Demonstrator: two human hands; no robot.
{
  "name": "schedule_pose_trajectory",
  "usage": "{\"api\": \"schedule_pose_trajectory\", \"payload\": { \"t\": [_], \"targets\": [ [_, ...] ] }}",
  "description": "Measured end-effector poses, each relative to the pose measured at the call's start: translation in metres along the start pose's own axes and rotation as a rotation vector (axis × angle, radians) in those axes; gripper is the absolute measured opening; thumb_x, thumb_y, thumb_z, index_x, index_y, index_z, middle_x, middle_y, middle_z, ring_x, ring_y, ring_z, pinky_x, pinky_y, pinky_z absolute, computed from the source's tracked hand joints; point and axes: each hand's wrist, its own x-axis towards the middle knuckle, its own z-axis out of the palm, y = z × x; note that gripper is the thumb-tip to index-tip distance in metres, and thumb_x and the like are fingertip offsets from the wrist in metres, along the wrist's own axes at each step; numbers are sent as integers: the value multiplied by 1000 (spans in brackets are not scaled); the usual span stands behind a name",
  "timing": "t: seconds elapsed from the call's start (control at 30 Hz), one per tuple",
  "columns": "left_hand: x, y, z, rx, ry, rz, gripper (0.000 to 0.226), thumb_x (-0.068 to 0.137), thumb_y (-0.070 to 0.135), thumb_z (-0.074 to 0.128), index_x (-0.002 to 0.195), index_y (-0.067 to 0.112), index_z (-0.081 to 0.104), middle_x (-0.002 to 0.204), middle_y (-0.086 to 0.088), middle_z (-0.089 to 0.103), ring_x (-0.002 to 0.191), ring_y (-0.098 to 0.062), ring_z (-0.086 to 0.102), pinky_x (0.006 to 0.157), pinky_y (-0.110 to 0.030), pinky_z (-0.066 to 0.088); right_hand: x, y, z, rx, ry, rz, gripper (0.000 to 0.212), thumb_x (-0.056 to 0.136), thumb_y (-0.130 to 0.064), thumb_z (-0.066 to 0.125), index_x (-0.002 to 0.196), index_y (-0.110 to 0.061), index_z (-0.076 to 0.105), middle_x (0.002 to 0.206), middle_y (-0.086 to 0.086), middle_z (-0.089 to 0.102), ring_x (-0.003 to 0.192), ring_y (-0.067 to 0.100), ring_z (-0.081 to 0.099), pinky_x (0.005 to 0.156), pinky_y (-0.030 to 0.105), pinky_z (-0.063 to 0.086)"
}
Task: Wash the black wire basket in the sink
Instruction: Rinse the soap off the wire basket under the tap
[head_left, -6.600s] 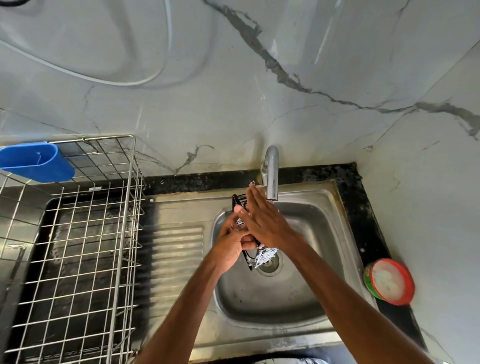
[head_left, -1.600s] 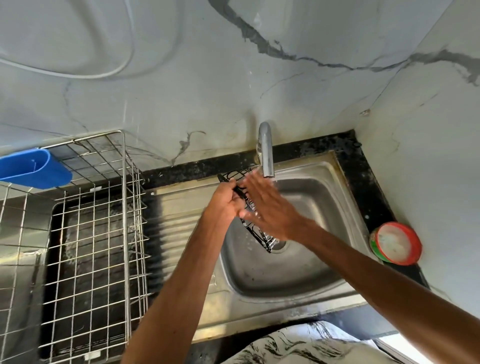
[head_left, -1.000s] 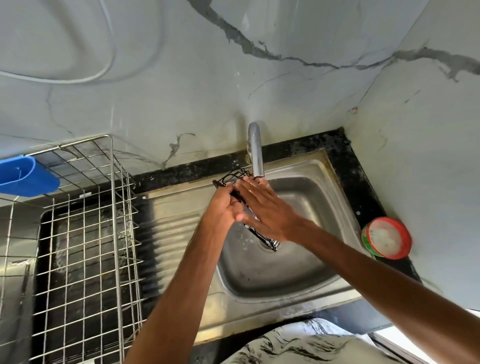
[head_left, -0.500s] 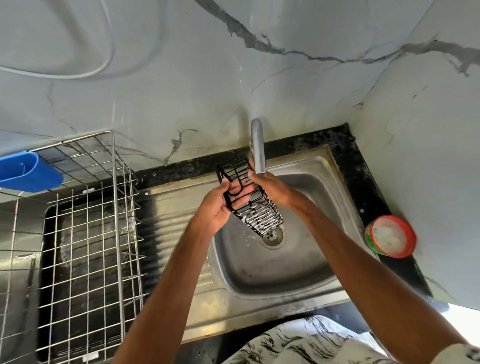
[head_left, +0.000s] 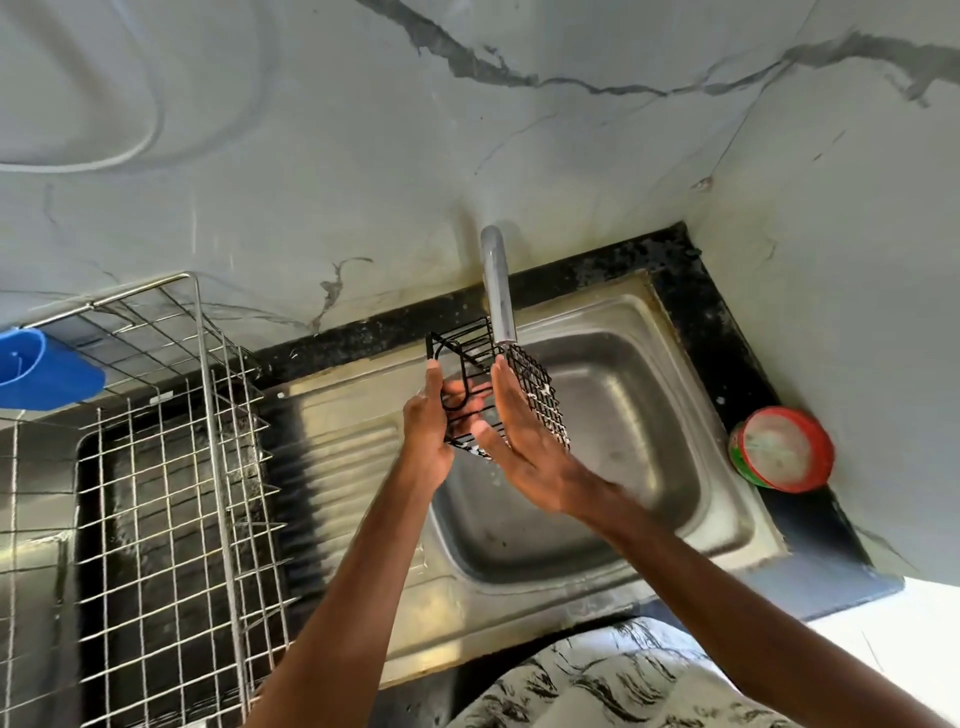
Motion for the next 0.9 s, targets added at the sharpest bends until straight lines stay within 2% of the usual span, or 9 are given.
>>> {"api": "schedule_pose_trajectory", "payload": {
  "t": [0.2, 0.27, 0.33, 0.43, 0.47, 0.53, 0.7, 0.83, 0.9],
  "targets": [
    [-1, -2, -2, -29, -5, -17, 49, 106, 49, 49, 73, 14, 56, 68, -10, 54, 46, -12, 55, 41, -21, 47, 58, 10, -17, 143, -66, 150, 63, 109, -51, 31, 159, -24, 5, 164, 11, 22, 145, -5, 26, 125, 27, 14],
    [-3, -3, -3, -65, 3, -43, 47, 106, 47, 51, 72, 15, 53, 76, -15, 59, 43, -10, 58, 38, -18, 45, 79, 4, -25, 248, 6, 221, 75, 106, -50, 41, 156, 2, 22, 106, 4, 55, 88, -22, 54, 91, 14, 49],
    [-6, -2, -5, -114, 13, -65, 46, 106, 45, 52, 72, 13, 54, 81, -19, 71, 43, -8, 60, 39, -17, 46, 92, 10, -26, 292, 72, 275, 61, 100, -56, 47, 145, -14, 44, 80, -14, 35, 54, -11, 48, 60, 11, 44],
    [-4, -1, -9, -169, 28, -68, 47, 106, 43, 51, 72, 11, 55, 74, -17, 76, 41, -7, 57, 40, -16, 46, 84, 20, -16, 210, 60, 242, 33, 98, -72, 32, 105, -44, 48, 92, -14, 45, 82, -12, 49, 82, 26, 45],
    [-4, 0, -10, -184, 33, -68, 46, 106, 43, 51, 72, 12, 55, 72, -14, 74, 41, -7, 56, 40, -17, 46, 74, 18, -11, 163, 35, 242, 45, 98, -73, 23, 122, -44, 48, 120, -6, 54, 114, -2, 51, 101, 36, 41],
    [-2, 1, -14, -213, 46, -66, 44, 106, 42, 51, 74, 13, 55, 64, -7, 70, 42, -8, 58, 41, -19, 48, 46, 8, -2, 53, -25, 193, 72, 103, -61, 18, 162, -22, 8, 170, 5, 4, 156, 15, 0, 125, 38, 3],
    [2, 4, -22, -240, -4, -81, 46, 108, 42, 49, 75, 11, 60, 57, -3, 67, 48, -13, 65, 51, -24, 56, 14, -14, 9, -11, -51, -24, 82, 102, -64, 14, 158, -15, -20, 165, 0, -28, 151, 10, -25, 125, 35, -10],
    [-1, 15, -13, -244, 18, -76, 44, 109, 39, 48, 75, 12, 57, 55, -1, 67, 42, -9, 59, 41, -20, 48, 61, -8, -5, -10, -52, 10, 73, 106, -49, 18, 159, -12, -14, 168, 12, -13, 156, 21, -10, 128, 43, 1],
    [0, 20, -9, -242, 39, -74, 46, 109, 38, 49, 73, 11, 58, 66, -10, 75, 45, -8, 63, 39, -18, 48, 82, -6, -18, 89, -62, 125, 76, 105, -58, 18, 161, -10, -3, 157, 34, 25, 149, 39, 27, 122, 50, 27]
  ]
}}
